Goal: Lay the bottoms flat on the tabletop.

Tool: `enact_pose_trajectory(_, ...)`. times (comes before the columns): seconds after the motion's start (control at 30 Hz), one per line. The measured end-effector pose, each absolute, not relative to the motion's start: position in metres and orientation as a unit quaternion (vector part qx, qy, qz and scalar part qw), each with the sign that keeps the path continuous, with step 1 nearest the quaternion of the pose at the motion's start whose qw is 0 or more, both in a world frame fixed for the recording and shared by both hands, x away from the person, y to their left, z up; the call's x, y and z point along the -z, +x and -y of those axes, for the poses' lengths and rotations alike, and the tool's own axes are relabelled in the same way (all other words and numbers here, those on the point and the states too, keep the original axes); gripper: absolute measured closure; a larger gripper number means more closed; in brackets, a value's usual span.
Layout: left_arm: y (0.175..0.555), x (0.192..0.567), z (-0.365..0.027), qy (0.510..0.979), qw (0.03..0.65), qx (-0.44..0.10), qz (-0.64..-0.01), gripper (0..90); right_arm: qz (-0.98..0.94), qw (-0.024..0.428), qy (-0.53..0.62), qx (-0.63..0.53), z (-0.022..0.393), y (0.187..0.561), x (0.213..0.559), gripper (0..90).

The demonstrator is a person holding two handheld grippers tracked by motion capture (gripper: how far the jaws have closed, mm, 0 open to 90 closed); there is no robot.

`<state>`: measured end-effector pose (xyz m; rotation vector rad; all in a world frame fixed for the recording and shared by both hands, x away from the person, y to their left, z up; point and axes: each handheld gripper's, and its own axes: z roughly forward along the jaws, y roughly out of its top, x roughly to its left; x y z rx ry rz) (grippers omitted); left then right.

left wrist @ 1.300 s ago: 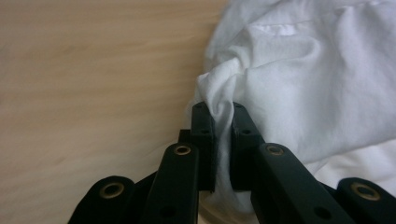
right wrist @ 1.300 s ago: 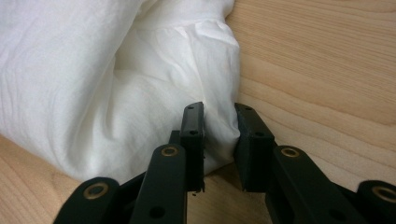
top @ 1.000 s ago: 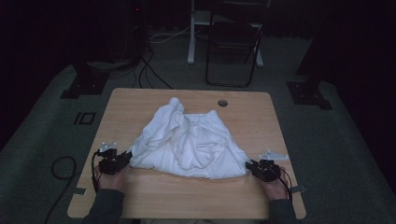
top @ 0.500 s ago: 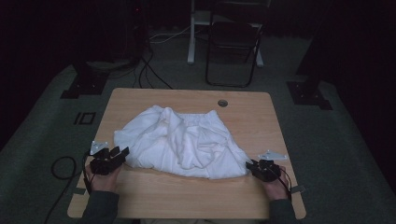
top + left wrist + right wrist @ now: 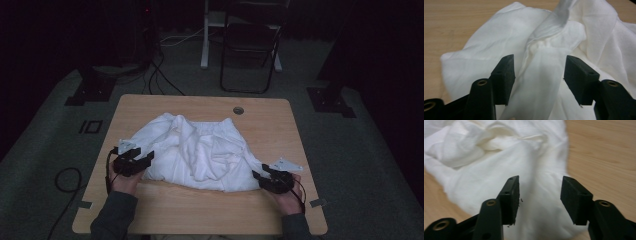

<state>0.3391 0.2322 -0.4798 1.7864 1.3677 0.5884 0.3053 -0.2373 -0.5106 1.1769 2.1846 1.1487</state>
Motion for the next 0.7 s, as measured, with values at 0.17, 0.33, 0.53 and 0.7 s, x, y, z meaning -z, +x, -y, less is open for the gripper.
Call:
enact_pose_trajectory(0.17, 0.357, 0.479, -0.209, 0.725, 0.376, -0.241, -0.524, 31.7, -0.79, 0.196, 0.415, -0.405, 0.223, 0.31, 0.514, 42.6)
enact_pose_trajectory(0.33, 0.378, 0.484, -0.191, 0.738, 0.348, -0.235, -0.528, 20.1, -0.787, 0.194, 0.417, -0.41, 0.216, 0.318, 0.512, 40.9)
enact_pose_trajectory(0.53, 0.395, 0.502, -0.176, 0.759, 0.307, -0.236, -0.523, 20.8, -0.771, 0.167, 0.439, -0.43, 0.21, 0.336, 0.513, 40.3)
enact_pose_trajectory(0.7, 0.393, 0.508, -0.176, 0.769, 0.306, -0.22, -0.516, 57.3, -0.769, 0.161, 0.443, -0.432, 0.201, 0.351, 0.51, 41.1)
